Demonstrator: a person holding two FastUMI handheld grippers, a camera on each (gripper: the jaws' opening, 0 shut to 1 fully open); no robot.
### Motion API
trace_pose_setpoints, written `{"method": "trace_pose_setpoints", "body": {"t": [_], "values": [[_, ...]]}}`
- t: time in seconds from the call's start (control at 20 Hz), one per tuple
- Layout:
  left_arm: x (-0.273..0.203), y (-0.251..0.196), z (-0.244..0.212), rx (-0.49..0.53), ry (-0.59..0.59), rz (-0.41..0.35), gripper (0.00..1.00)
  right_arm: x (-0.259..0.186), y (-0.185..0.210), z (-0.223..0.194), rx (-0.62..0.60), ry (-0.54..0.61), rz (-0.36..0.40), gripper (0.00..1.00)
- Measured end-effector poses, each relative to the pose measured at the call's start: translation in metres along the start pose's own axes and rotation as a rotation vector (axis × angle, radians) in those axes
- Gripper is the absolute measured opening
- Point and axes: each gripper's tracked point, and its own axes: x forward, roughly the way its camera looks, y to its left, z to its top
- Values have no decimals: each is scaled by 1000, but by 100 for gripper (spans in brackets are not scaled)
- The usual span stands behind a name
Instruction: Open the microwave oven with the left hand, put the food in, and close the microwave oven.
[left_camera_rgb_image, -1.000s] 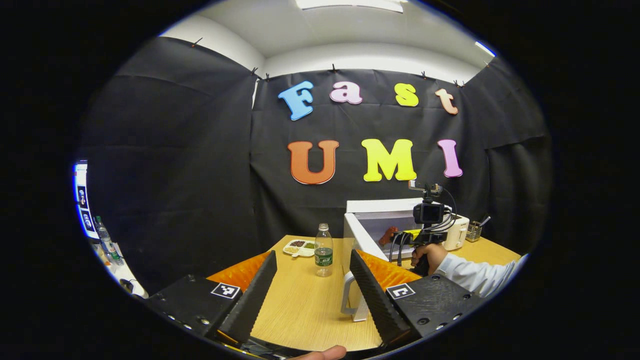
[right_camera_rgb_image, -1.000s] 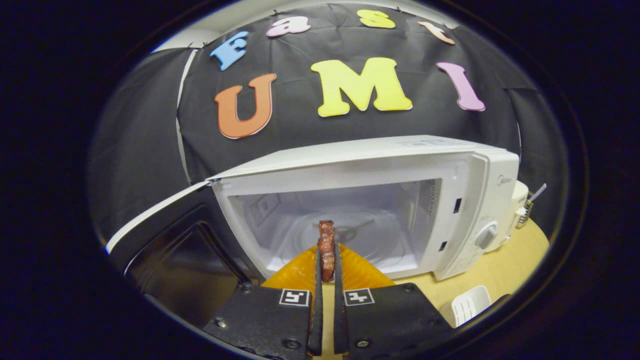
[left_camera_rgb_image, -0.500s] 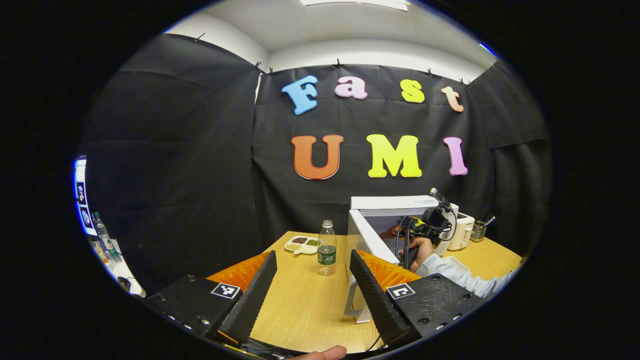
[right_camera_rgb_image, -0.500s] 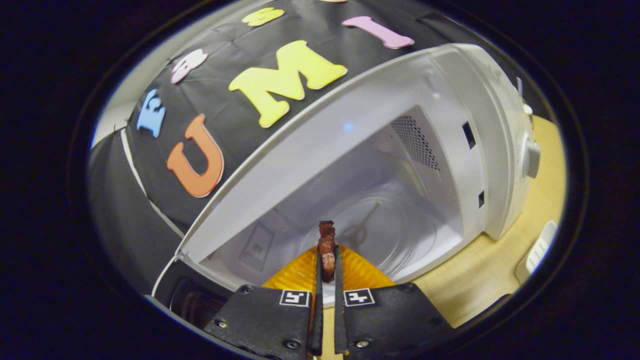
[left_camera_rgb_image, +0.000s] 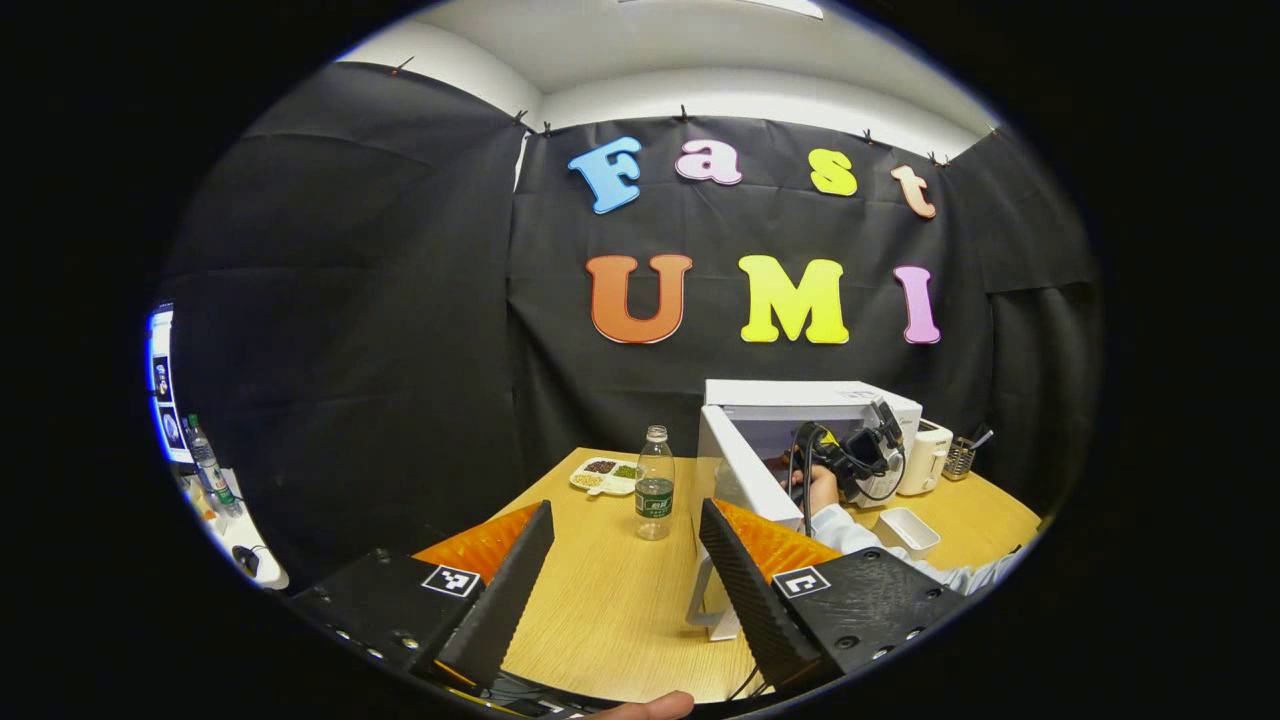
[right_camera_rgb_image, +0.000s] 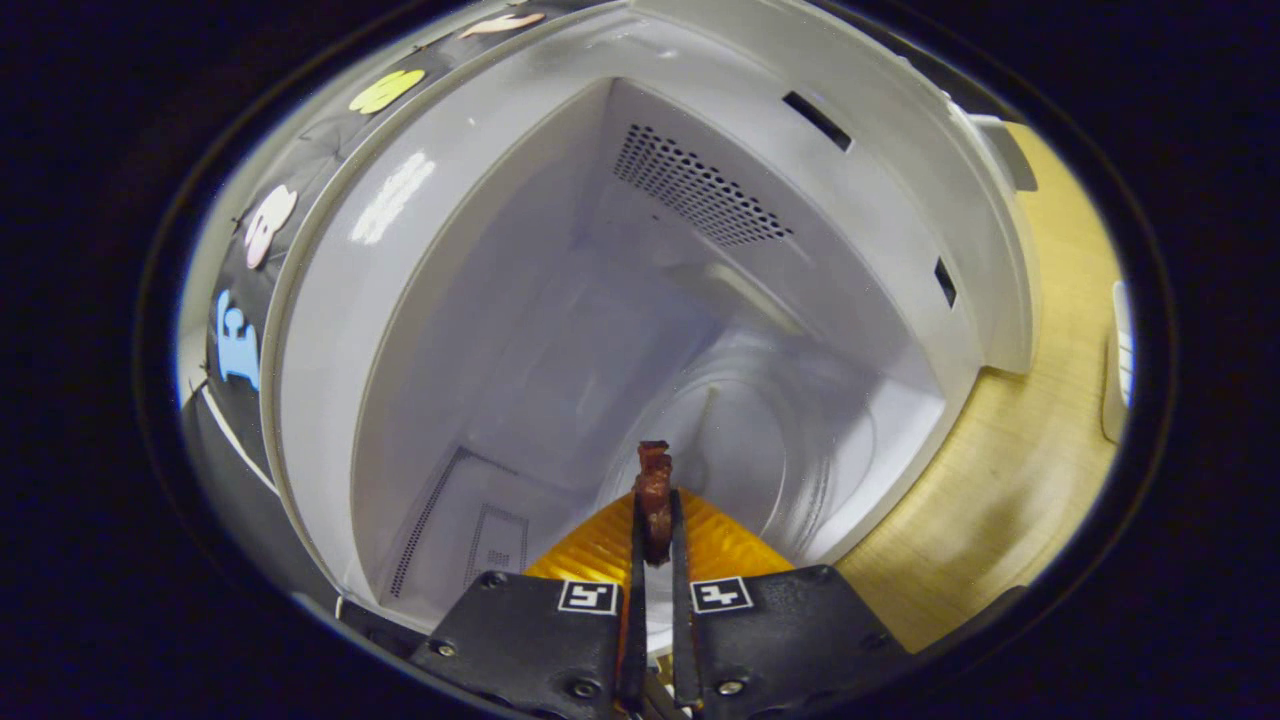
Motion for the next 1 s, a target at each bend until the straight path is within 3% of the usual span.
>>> {"method": "trace_pose_setpoints", "body": {"t": [0.05,0.15,0.25,0.3,0.35,0.85,0.9,0.95,1.0], "values": [[0,-2,0,-2,-1,-5,90,1,-4,-1,-62,-2,-32,16],[2,-5,-3,-6,8,-11,90,-5,-16,4,-188,-13,-93,58],[2,-8,-3,-5,10,-14,90,-2,-19,2,-234,-20,-77,100],[1,-8,-3,-5,9,-16,90,-7,-22,4,-243,-21,-84,89],[0,-9,-2,-6,6,-16,90,-12,-24,7,-262,-32,-88,100],[-1,-4,-17,-45,21,-12,90,-109,4,35,-501,-31,67,100],[-1,-3,-20,-57,26,-11,90,-121,8,41,-531,-43,80,89],[-1,-5,-22,-68,27,-17,90,-134,9,51,-556,-62,88,100],[0,-6,-24,-75,27,-25,90,-148,12,59,-578,-81,100,88]]}}
